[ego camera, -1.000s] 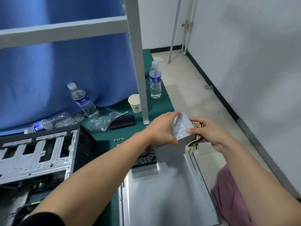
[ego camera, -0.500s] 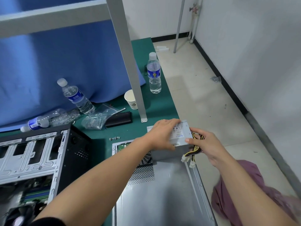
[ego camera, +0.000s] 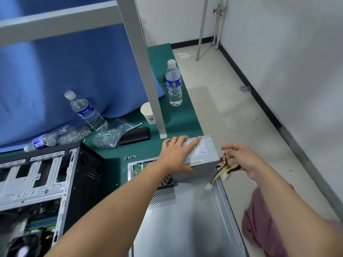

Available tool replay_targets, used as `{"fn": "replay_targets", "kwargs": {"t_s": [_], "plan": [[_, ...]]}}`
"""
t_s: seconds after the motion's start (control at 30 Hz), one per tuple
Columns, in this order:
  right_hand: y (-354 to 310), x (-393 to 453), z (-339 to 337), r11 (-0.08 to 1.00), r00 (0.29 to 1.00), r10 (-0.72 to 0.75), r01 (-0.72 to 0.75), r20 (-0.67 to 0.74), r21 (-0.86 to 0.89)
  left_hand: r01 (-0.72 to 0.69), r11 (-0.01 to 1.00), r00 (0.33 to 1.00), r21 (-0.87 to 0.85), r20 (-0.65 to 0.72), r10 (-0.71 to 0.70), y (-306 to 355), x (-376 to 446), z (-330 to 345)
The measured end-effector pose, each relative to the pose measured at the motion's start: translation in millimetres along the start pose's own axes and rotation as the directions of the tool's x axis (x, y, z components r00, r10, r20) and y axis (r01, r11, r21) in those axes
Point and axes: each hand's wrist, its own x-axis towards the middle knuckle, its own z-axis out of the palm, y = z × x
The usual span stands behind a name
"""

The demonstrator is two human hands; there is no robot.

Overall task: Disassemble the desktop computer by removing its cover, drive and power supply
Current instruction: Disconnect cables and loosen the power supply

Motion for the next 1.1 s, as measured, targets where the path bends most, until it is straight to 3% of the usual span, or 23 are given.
{"fn": "replay_targets", "kwargs": {"t_s": [0.2, 0.27, 0.4, 0.47, 0.53, 0.63, 0.77, 0.83, 0.93, 1.03, 1.1], "plan": [[4, -3, -17, 0.991, 0.999, 0.045, -0.043, 0.008, -0.126, -0.018, 1.0, 0.997, 0.008, -0.076, 0.018, 1, -6, 6], [9, -2, -18, 0.97, 1.0, 0.014, -0.02, -0.028, -0.242, -0.012, 1.0, 0.993, 0.018, -0.12, 0.014, 4, -9, 7], [22, -1, -14, 0.73, 0.98, -0.14, 0.006, -0.14, -0.683, 0.011, 0.995, 0.97, 0.095, -0.242, 0.012, 14, -23, 15], [26, -3, -8, 0.636, 0.973, -0.191, 0.024, -0.126, -0.771, 0.035, 0.995, 0.962, 0.091, -0.274, -0.009, 16, -32, 20], [22, -7, 0, 0.669, 0.956, -0.284, 0.141, -0.075, -0.73, 0.032, 0.998, 0.965, 0.058, -0.263, -0.016, 16, -40, 22], [10, -21, 18, 0.782, 0.891, -0.45, 0.361, -0.061, -0.509, -0.027, 0.999, 0.96, -0.024, -0.279, 0.019, 13, -52, 16], [11, -41, 43, 0.588, 0.748, -0.663, 0.505, -0.019, -0.632, -0.056, 0.998, 0.93, -0.041, -0.365, 0.037, 5, -71, 14], [16, -48, 55, 0.479, 0.734, -0.678, 0.483, 0.041, -0.733, -0.029, 0.999, 0.959, -0.023, -0.282, 0.021, 1, -77, 18], [18, -55, 68, 0.358, 0.796, -0.601, 0.342, 0.065, -0.869, -0.013, 0.999, 0.989, -0.041, -0.145, 0.007, -6, -84, 18], [14, -65, 82, 0.268, 0.821, -0.57, 0.233, 0.041, -0.935, -0.018, 0.972, 0.994, -0.232, -0.112, -0.008, -14, -99, 6], [13, -75, 97, 0.277, 0.801, -0.598, 0.234, 0.023, -0.932, 0.0, 0.912, 0.994, -0.411, -0.101, -0.045, -23, -117, -7]]}}
